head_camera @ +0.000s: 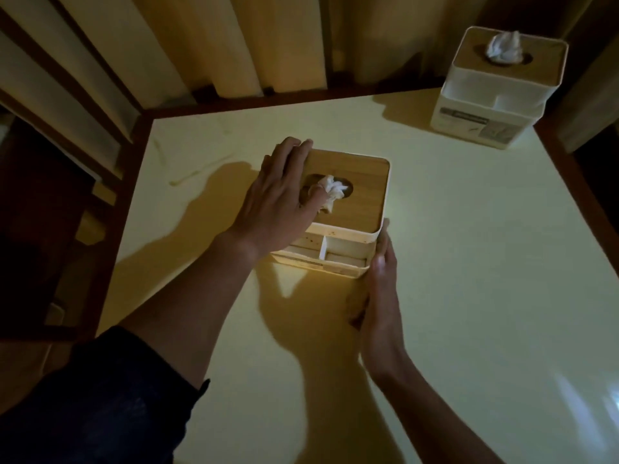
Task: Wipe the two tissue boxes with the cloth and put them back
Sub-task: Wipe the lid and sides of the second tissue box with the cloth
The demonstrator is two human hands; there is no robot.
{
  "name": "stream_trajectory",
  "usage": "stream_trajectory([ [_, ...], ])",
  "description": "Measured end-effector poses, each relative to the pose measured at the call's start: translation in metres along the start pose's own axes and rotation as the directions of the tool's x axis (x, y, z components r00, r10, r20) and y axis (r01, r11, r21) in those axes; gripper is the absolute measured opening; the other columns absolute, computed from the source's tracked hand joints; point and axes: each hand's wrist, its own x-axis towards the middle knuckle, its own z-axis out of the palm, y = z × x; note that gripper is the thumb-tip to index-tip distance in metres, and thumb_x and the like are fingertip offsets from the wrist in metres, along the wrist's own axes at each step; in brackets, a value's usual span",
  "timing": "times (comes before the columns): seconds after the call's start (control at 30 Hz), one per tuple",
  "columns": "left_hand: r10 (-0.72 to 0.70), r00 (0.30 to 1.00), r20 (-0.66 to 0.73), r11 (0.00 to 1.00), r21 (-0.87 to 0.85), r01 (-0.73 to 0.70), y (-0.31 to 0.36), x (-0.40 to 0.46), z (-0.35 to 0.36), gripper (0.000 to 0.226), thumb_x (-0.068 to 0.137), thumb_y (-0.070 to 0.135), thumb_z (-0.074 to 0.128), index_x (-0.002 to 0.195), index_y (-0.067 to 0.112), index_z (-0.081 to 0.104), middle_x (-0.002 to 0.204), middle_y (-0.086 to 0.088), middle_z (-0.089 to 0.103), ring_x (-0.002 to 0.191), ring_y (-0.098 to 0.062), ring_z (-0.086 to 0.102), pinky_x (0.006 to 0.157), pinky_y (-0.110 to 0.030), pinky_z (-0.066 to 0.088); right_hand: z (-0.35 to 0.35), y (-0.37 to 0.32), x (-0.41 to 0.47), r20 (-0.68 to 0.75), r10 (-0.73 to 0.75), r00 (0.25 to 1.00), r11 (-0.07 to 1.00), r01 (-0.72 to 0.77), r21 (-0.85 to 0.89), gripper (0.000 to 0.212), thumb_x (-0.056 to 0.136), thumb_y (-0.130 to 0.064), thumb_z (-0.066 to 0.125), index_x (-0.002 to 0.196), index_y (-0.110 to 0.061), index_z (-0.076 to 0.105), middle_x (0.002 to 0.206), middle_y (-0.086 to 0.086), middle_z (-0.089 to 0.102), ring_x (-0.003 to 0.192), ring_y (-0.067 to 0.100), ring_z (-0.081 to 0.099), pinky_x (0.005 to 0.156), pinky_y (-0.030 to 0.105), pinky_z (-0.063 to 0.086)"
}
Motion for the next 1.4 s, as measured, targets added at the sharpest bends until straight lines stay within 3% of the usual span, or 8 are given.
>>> stream_trajectory([
  [0.2, -0.012, 1.000, 0.020, 1.000, -0.023, 0.013, 0.001, -0.001, -0.002, 0.075, 0.096, 0.059, 0.029, 0.160, 0.019, 0.026, 0.159, 0.000, 0.028, 0.146, -0.019, 0.033, 0.120, -0.049, 0.032, -0.014, -0.050, 0.078, 0.021, 0.072, 0.997, 0.996, -0.073, 0.049, 0.066, 0.109, -0.068, 0.021, 0.146, -0.029, 0.058, 0.143, 0.006, 0.069, 0.133, 0.027, 0.066, 0.114, 0.065, 0.049],
  [0.43, -0.018, 1.000, 0.008, 0.999, -0.027, 0.018, 0.003, -0.001, -0.002, 0.071, 0.100, 0.055, 0.033, 0.160, 0.019, 0.025, 0.157, 0.002, 0.028, 0.144, -0.017, 0.034, 0.120, -0.049, 0.031, -0.002, -0.031, 0.025, 0.021, -0.058, 0.998, 0.998, 0.057, 0.021, 0.086, 0.098, -0.081, 0.031, 0.169, -0.033, 0.026, 0.171, -0.004, 0.039, 0.157, 0.017, 0.040, 0.125, 0.058, 0.037],
  [0.5, -0.021, 1.000, 0.006, 0.999, -0.030, 0.021, 0.003, -0.001, -0.003, 0.073, 0.098, 0.056, 0.031, 0.160, 0.017, 0.026, 0.157, 0.001, 0.029, 0.143, -0.018, 0.035, 0.120, -0.049, 0.032, 0.002, -0.015, 0.001, 0.005, 0.012, 1.000, 0.999, -0.012, 0.039, 0.086, 0.093, -0.088, 0.032, 0.167, -0.045, 0.025, 0.171, -0.013, 0.038, 0.157, 0.013, 0.038, 0.126, 0.059, 0.035],
  [0.57, -0.015, 1.000, 0.000, 0.999, -0.032, 0.015, 0.003, -0.001, -0.003, 0.075, 0.097, 0.057, 0.030, 0.159, 0.016, 0.028, 0.156, -0.001, 0.031, 0.141, -0.020, 0.037, 0.119, -0.049, 0.033, 0.002, -0.008, -0.001, -0.008, 0.086, 0.996, 0.996, -0.086, 0.017, 0.086, 0.089, -0.095, 0.031, 0.164, -0.053, 0.028, 0.170, -0.013, 0.039, 0.158, 0.017, 0.038, 0.125, 0.066, 0.032],
  [0.8, -0.030, 0.999, -0.015, 0.999, -0.027, 0.029, 0.003, -0.001, 0.001, 0.074, 0.098, 0.058, 0.031, 0.159, 0.018, 0.028, 0.157, 0.000, 0.030, 0.142, -0.019, 0.036, 0.118, -0.043, 0.034, -0.014, -0.047, 0.068, 0.013, 0.143, 0.990, 0.972, -0.143, 0.184, 0.068, 0.113, -0.060, 0.012, 0.152, -0.027, 0.056, 0.139, 0.003, 0.073, 0.128, 0.022, 0.070, 0.112, 0.060, 0.052],
  [1.03, -0.077, 0.995, -0.069, 0.997, -0.030, 0.075, 0.008, -0.002, 0.001, 0.064, 0.100, 0.046, 0.041, 0.157, 0.019, 0.030, 0.155, -0.001, 0.030, 0.137, -0.017, 0.034, 0.119, -0.041, 0.030, 0.009, -0.012, 0.023, -0.052, 0.114, 0.992, 0.975, -0.101, 0.199, 0.085, 0.095, -0.086, 0.037, 0.166, -0.040, 0.033, 0.172, -0.003, 0.038, 0.161, 0.024, 0.033, 0.127, 0.068, 0.026],
  [1.23, -0.349, 0.927, -0.139, 0.934, -0.129, 0.332, 0.029, -0.001, 0.015, 0.064, 0.098, 0.042, 0.042, 0.156, 0.017, 0.029, 0.153, -0.010, 0.028, 0.139, -0.029, 0.034, 0.119, -0.051, 0.029, -0.017, -0.035, 0.049, -0.122, 0.174, 0.977, 0.955, -0.137, 0.263, 0.071, 0.099, -0.075, 0.027, 0.154, -0.040, 0.055, 0.147, -0.007, 0.068, 0.139, 0.019, 0.062, 0.114, 0.058, 0.048],
  [1.4, -0.593, 0.803, -0.063, 0.768, -0.343, 0.541, 0.058, -0.008, 0.020, 0.062, 0.100, 0.037, 0.053, 0.153, 0.023, 0.024, 0.148, -0.017, 0.026, 0.133, -0.037, 0.035, 0.114, -0.048, 0.034, -0.017, -0.033, 0.050, -0.229, 0.159, 0.960, 0.959, -0.096, 0.267, 0.068, 0.104, -0.072, 0.028, 0.159, -0.038, 0.048, 0.154, -0.002, 0.061, 0.141, 0.017, 0.057, 0.102, 0.038, 0.051],
])
